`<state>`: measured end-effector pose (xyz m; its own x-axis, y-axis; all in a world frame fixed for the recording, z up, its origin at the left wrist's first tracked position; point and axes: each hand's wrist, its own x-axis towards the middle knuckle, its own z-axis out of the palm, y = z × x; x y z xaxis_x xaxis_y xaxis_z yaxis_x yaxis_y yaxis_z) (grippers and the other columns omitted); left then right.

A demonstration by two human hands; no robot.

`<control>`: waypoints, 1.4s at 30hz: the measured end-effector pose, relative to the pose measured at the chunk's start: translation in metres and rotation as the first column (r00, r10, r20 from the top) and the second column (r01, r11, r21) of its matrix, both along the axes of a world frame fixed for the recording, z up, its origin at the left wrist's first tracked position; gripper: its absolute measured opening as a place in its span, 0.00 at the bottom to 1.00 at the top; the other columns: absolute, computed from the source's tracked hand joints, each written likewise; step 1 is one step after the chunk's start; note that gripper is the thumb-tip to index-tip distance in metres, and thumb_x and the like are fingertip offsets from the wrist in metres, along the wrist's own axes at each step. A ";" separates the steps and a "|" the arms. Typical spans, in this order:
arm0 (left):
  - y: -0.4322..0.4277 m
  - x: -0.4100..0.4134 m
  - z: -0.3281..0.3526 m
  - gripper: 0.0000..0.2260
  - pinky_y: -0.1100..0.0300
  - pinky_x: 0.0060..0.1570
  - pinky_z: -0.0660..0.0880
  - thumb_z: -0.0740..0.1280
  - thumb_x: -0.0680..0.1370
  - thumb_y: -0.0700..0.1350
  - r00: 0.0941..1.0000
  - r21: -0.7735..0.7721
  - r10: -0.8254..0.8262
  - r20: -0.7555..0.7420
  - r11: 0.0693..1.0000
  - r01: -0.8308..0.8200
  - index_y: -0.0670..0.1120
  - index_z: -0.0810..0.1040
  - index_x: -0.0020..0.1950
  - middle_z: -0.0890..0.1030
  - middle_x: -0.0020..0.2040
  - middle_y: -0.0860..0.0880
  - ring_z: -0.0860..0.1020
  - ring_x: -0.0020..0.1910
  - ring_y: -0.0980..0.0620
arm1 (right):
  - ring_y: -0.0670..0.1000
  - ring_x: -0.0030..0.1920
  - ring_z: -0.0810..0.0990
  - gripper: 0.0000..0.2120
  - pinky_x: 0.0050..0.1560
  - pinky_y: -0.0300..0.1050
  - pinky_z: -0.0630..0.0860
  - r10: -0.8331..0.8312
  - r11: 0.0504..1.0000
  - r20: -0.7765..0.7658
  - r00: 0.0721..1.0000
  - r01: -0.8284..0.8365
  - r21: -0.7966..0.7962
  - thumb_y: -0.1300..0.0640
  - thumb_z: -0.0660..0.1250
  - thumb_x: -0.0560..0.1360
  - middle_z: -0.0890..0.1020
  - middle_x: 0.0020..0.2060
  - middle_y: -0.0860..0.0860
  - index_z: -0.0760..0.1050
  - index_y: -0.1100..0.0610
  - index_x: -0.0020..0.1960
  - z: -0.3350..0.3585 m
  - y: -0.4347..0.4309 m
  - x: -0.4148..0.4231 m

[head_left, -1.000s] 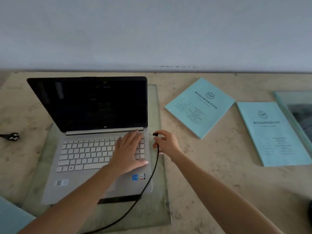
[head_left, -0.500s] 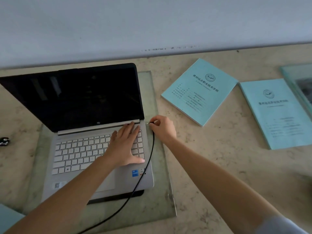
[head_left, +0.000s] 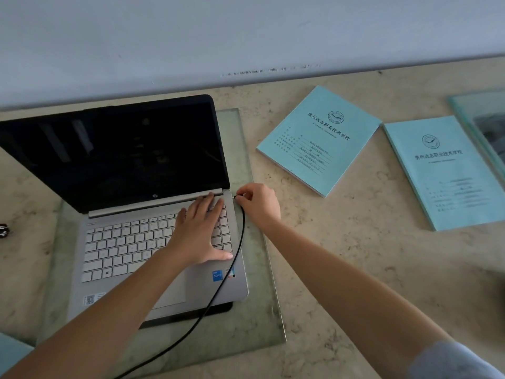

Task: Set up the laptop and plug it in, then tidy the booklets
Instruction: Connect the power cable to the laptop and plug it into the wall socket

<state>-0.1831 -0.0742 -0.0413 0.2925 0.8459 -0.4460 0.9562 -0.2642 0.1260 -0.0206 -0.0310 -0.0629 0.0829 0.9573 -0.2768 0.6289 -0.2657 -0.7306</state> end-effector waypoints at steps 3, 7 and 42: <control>0.000 0.000 0.000 0.55 0.42 0.74 0.47 0.67 0.62 0.70 1.000 -0.003 0.004 0.006 1.000 -0.004 0.51 0.38 0.77 0.38 0.78 0.49 0.40 0.76 0.47 | 0.52 0.46 0.81 0.08 0.46 0.50 0.80 0.015 1.000 0.023 1.000 -0.016 0.008 0.56 0.66 0.74 0.83 0.46 0.49 0.79 0.52 0.52 0.000 -0.001 -0.002; 0.001 0.001 0.000 0.55 0.42 0.74 0.47 0.67 0.63 0.70 1.000 -0.001 -0.003 -0.009 1.000 0.003 0.51 0.38 0.77 0.38 0.78 0.49 0.40 0.76 0.46 | 0.52 0.44 0.80 0.09 0.43 0.47 0.78 0.084 0.995 0.100 0.991 -0.088 0.037 0.57 0.64 0.74 0.82 0.47 0.50 0.76 0.50 0.53 0.002 -0.002 -0.004; -0.052 -0.053 0.058 0.46 0.46 0.74 0.43 0.68 0.67 0.65 0.969 0.289 0.055 0.241 0.949 -0.126 0.55 0.47 0.77 0.49 0.78 0.53 0.45 0.77 0.51 | 0.51 0.61 0.75 0.23 0.56 0.46 0.74 0.322 0.923 0.201 0.925 -0.354 0.152 0.56 0.62 0.77 0.71 0.68 0.50 0.65 0.53 0.71 0.125 -0.063 -0.017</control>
